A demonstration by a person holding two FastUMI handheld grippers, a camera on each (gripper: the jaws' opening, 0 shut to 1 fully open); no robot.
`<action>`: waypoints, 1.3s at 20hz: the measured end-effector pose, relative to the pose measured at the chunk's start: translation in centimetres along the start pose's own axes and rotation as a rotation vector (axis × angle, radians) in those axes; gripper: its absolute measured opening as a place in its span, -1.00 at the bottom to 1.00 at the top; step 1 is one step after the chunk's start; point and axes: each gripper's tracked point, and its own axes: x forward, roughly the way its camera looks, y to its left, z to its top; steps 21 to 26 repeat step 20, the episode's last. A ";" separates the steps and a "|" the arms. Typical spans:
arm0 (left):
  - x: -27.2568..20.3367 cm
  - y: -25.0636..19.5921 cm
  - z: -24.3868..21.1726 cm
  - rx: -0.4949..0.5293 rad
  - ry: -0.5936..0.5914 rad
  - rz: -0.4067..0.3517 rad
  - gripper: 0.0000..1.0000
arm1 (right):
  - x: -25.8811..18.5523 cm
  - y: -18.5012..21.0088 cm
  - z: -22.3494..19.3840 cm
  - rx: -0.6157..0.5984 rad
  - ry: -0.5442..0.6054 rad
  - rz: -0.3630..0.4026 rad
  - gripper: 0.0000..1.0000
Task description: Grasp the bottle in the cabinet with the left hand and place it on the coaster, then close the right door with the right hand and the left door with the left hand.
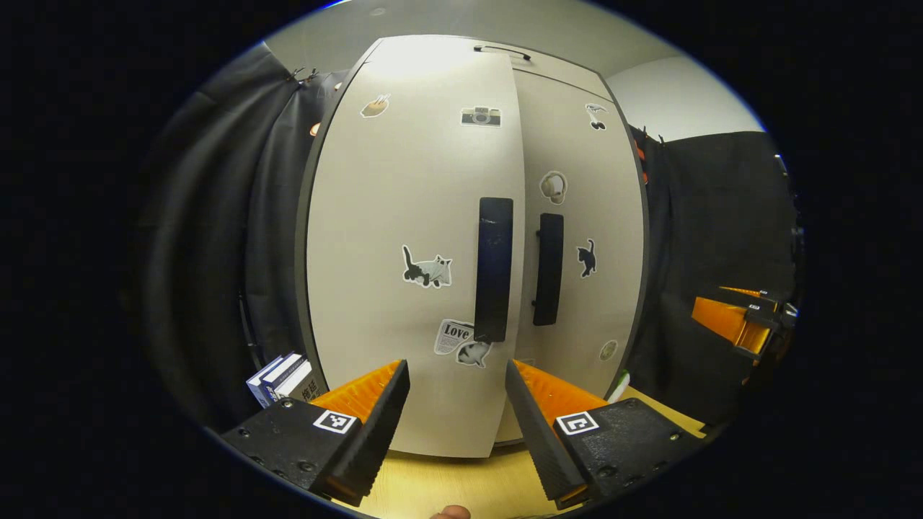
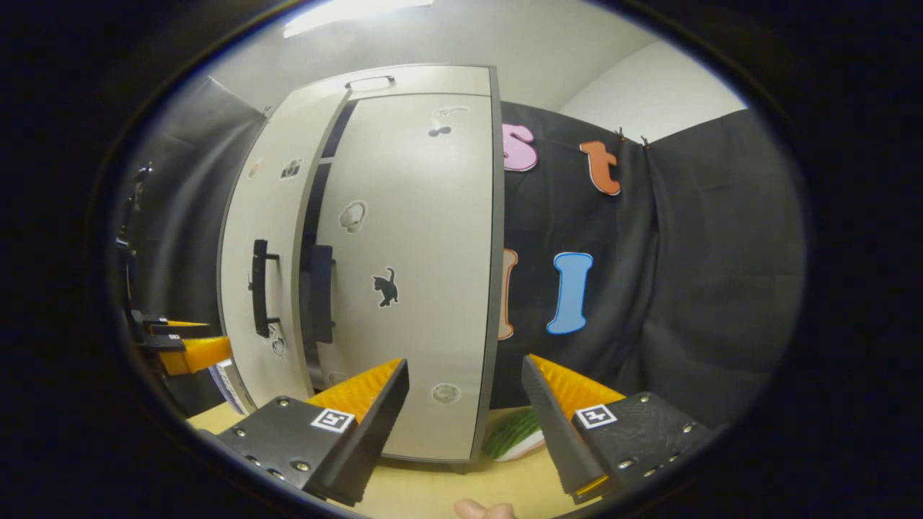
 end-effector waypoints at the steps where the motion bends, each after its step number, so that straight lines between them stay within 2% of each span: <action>1: -0.1 0.0 0.1 -0.002 0.000 0.002 0.71 | 0.0 0.1 0.2 0.001 -0.003 0.002 0.92; 5: -0.5 -0.3 1.7 -0.008 -0.014 0.014 0.71 | -0.3 0.0 1.5 -0.003 -0.024 0.009 0.92; 8: -1.1 -1.3 4.8 -0.001 -0.038 0.022 0.71 | -0.7 -0.1 4.2 -0.013 -0.073 0.009 0.92; 9: -1.4 -1.7 6.1 0.002 -0.053 0.022 0.70 | -0.9 -0.2 5.3 -0.009 -0.091 0.006 0.86; 11: -2.2 -3.1 8.6 0.009 -0.089 0.014 0.70 | -1.4 -0.3 7.0 0.009 -0.111 0.009 0.92; 12: -2.5 -3.8 9.7 0.012 -0.099 0.011 0.70 | -1.8 -0.4 7.7 0.022 -0.121 0.011 0.86; 16: -3.8 -7.8 13.6 -0.014 -0.146 -0.022 0.71 | -2.8 -1.9 9.6 0.024 -0.137 0.015 0.90; 20: -4.7 -11.7 14.6 0.001 -0.173 -0.036 0.71 | -3.5 -4.0 9.9 0.024 -0.143 0.033 0.86; 26: -4.7 -11.7 14.6 0.001 -0.173 -0.036 0.71 | -3.5 -4.0 9.9 0.024 -0.143 0.033 0.86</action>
